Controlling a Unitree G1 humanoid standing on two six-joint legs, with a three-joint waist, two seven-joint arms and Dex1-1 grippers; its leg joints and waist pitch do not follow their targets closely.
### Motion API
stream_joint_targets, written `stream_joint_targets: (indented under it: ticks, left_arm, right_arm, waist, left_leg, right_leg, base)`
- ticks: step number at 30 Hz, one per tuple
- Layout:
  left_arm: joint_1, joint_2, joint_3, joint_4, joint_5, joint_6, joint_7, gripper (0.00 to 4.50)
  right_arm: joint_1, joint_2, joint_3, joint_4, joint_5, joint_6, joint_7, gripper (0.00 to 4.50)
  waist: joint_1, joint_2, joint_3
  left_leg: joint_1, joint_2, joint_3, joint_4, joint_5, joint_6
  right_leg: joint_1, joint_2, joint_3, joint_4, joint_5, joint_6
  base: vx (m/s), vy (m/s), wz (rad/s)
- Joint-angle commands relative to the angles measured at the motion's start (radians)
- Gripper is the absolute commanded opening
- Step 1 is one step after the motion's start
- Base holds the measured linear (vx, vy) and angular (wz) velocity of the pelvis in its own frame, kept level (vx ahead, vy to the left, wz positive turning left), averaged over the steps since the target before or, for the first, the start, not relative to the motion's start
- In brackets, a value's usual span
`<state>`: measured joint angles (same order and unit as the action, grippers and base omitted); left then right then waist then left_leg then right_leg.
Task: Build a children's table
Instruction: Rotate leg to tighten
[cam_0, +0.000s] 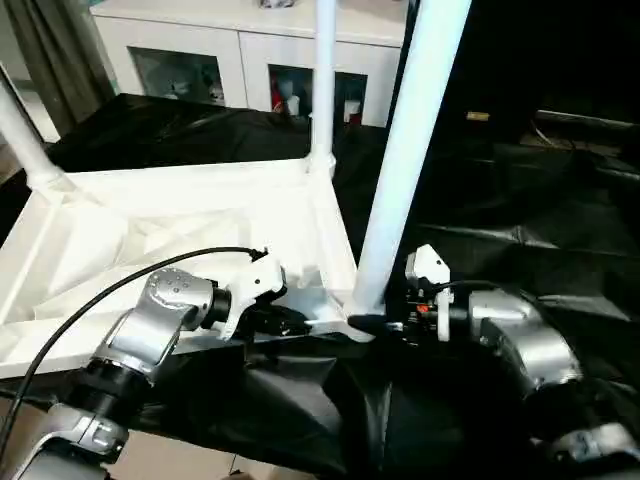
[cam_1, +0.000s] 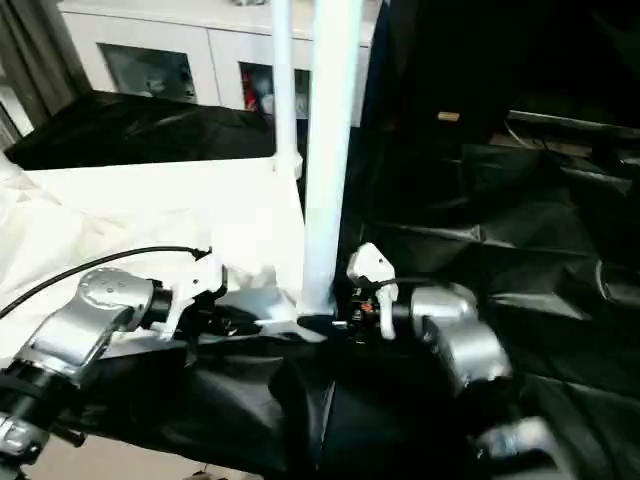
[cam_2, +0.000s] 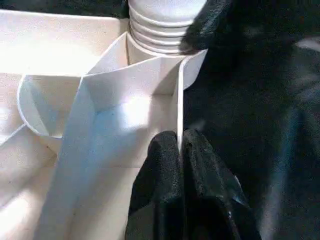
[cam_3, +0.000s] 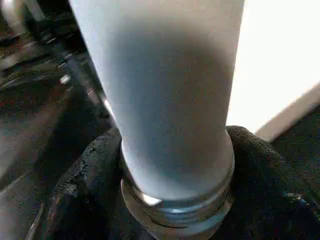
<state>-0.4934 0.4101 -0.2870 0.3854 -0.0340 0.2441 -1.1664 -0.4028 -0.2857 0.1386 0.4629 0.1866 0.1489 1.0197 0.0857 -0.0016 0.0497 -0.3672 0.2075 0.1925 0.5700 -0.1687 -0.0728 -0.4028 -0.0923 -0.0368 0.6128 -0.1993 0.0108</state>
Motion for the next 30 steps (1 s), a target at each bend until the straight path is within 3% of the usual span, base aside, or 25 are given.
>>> stream_joint_targets:
  ticks: [1, 5, 9, 11, 13, 15, 16, 17, 19, 24, 30]
  left_arm:
    - [-0.024, -0.055, 0.027, 0.043, -0.007, 0.012, 0.097, 0.00]
    - [-0.065, -0.143, 0.041, 0.112, 0.017, 0.020, 0.237, 0.00]
    - [-0.099, -0.229, 0.052, 0.166, 0.026, 0.018, 0.350, 0.00]
    - [-0.106, -0.253, 0.052, 0.178, 0.025, 0.012, 0.367, 0.00]
    - [-0.109, -0.269, 0.045, 0.177, 0.029, 0.007, 0.356, 0.00]
    - [-0.108, -0.268, 0.041, 0.174, 0.031, 0.000, 0.342, 0.00]
    - [-0.108, -0.265, 0.039, 0.174, 0.032, -0.004, 0.336, 0.00]
    - [-0.102, -0.255, 0.034, 0.163, 0.031, -0.007, 0.314, 0.00]
    - [-0.083, -0.218, 0.016, 0.132, 0.032, -0.020, 0.250, 0.00]
    - [-0.054, -0.155, -0.009, 0.093, 0.027, -0.056, 0.142, 0.00]
    - [-0.004, -0.048, -0.025, 0.003, -0.027, -0.024, -0.067, 0.00]
  right_arm:
    - [0.007, 0.047, 0.009, 0.029, -0.022, 0.004, -0.093, 2.77]
    - [-0.015, 0.150, -0.013, 0.100, -0.059, -0.012, -0.299, 2.76]
    - [-0.056, 0.243, -0.005, 0.158, -0.114, -0.022, -0.474, 2.76]
    - [-0.067, 0.267, 0.013, 0.168, -0.130, -0.042, -0.488, 2.76]
    - [-0.074, 0.289, 0.006, 0.164, -0.088, -0.031, -0.417, 3.31]
    - [-0.076, 0.288, 0.002, 0.161, -0.072, -0.027, -0.380, 3.47]
    - [-0.076, 0.285, 0.004, 0.160, -0.070, -0.028, -0.370, 3.54]
    - [-0.074, 0.272, 0.011, 0.153, -0.075, -0.032, -0.352, 3.54]
    - [-0.066, 0.227, 0.022, 0.123, -0.071, -0.031, -0.286, 3.92]
    - [-0.052, 0.131, 0.031, 0.071, -0.035, -0.018, -0.128, 3.92]
    - [-0.044, -0.017, 0.026, 0.015, -0.008, -0.005, 0.108, 3.92]
  waist:
    - [-0.002, -0.007, -0.051]
    - [-0.006, -0.008, -0.049]
    - [-0.011, -0.010, -0.049]
    - [-0.010, -0.009, -0.049]
    - [-0.008, -0.009, -0.050]
    - [-0.008, -0.007, -0.052]
    - [-0.008, -0.007, -0.051]
    - [-0.006, 0.001, -0.052]
    - [-0.007, -0.002, -0.054]
    - [-0.004, -0.002, -0.061]
    - [0.011, -0.001, -0.061]
  left_leg:
    - [0.011, 0.016, -0.005, -0.066, -0.248, 0.009]
    - [0.012, 0.013, -0.009, -0.070, -0.275, -0.016]
    - [0.011, 0.011, -0.008, -0.071, -0.277, -0.018]
    - [0.010, 0.011, -0.008, -0.070, -0.273, -0.008]
    - [0.008, 0.011, -0.008, -0.070, -0.266, 0.005]
    - [0.007, 0.011, -0.007, -0.068, -0.259, 0.018]
    - [0.006, 0.012, -0.008, -0.069, -0.258, 0.019]
    - [0.007, 0.012, -0.009, -0.070, -0.261, 0.017]
    - [0.006, 0.013, -0.008, -0.070, -0.264, 0.019]
    - [0.003, 0.012, -0.004, -0.060, -0.189, 0.058]
    - [0.007, 0.021, 0.001, -0.056, -0.170, 0.078]
  right_leg:
    - [0.040, -0.036, 0.028, -0.077, -0.202, -0.215]
    - [0.037, -0.038, 0.029, -0.085, -0.279, -0.182]
    - [0.035, -0.036, 0.029, -0.089, -0.292, -0.166]
    - [0.034, -0.037, 0.030, -0.090, -0.288, -0.160]
    - [0.036, -0.037, 0.030, -0.089, -0.276, -0.156]
    - [0.037, -0.036, 0.030, -0.088, -0.255, -0.159]
    - [0.037, -0.036, 0.030, -0.088, -0.254, -0.160]
    - [0.037, -0.037, 0.029, -0.087, -0.255, -0.162]
    - [0.039, -0.035, 0.029, -0.087, -0.240, -0.166]
    - [0.046, -0.034, 0.027, -0.072, -0.089, -0.209]
    - [0.045, -0.033, 0.023, -0.064, -0.055, -0.250]
  base:
    - [0.000, 0.000, 0.00]
    - [0.000, 0.000, 0.00]
    - [0.000, 0.000, 0.00]
    - [0.000, 0.000, 0.00]
    - [0.000, 0.000, 0.00]
    - [0.000, 0.000, 0.00]
    - [0.000, 0.000, 0.00]
    - [0.000, 0.000, 0.00]
    - [0.000, 0.000, 0.00]
    - [0.000, 0.000, 0.00]
    - [0.000, 0.000, 0.00]
